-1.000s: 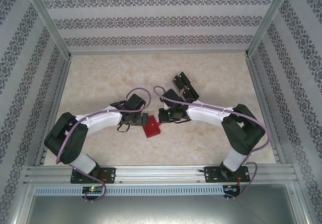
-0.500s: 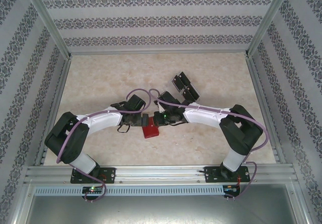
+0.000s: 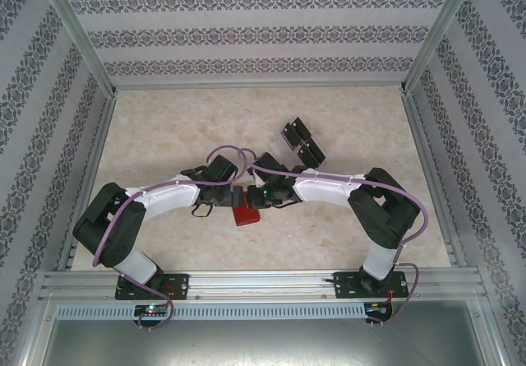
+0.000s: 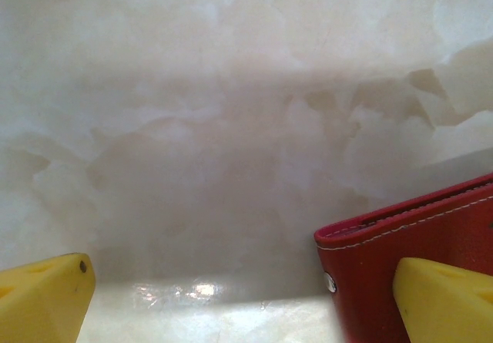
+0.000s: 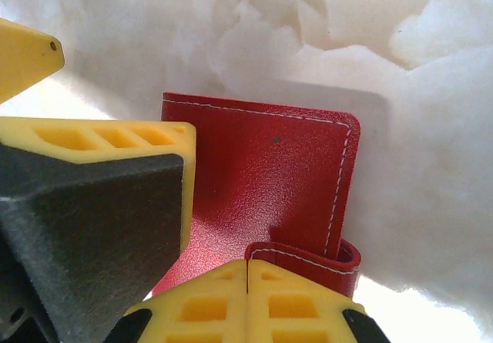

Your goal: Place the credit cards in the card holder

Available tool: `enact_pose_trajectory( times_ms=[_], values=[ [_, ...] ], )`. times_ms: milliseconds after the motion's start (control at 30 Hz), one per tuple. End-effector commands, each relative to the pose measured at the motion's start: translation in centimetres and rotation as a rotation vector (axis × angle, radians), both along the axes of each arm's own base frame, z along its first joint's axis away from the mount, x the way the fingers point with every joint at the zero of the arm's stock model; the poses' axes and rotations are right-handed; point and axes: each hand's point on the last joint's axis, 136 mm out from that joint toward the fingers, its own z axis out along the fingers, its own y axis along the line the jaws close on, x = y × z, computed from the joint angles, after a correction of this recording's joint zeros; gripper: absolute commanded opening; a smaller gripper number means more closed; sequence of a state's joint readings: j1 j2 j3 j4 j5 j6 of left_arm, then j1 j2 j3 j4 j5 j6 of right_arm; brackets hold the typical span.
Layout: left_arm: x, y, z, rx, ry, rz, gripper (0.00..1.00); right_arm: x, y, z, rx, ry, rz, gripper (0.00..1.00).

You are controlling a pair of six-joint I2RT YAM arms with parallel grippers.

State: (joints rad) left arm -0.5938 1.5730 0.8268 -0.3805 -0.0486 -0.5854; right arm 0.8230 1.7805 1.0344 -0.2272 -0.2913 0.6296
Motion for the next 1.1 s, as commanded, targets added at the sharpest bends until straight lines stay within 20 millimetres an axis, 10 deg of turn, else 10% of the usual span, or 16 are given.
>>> enact_pose_trajectory(
  times_ms=[0, 1067],
  values=[
    [-0.5, 0.6, -1.0, 0.006, 0.03, 0.022, 1.0, 0.0, 0.9, -0.1, 0.012, 0.013, 0.003, 0.0],
    [-0.6, 0.4, -1.2, -0.008, 0.038, 0.023, 1.0, -3.4, -1.4, -5.8, -0.17, 0.138, 0.015, 0.0]
  ],
)
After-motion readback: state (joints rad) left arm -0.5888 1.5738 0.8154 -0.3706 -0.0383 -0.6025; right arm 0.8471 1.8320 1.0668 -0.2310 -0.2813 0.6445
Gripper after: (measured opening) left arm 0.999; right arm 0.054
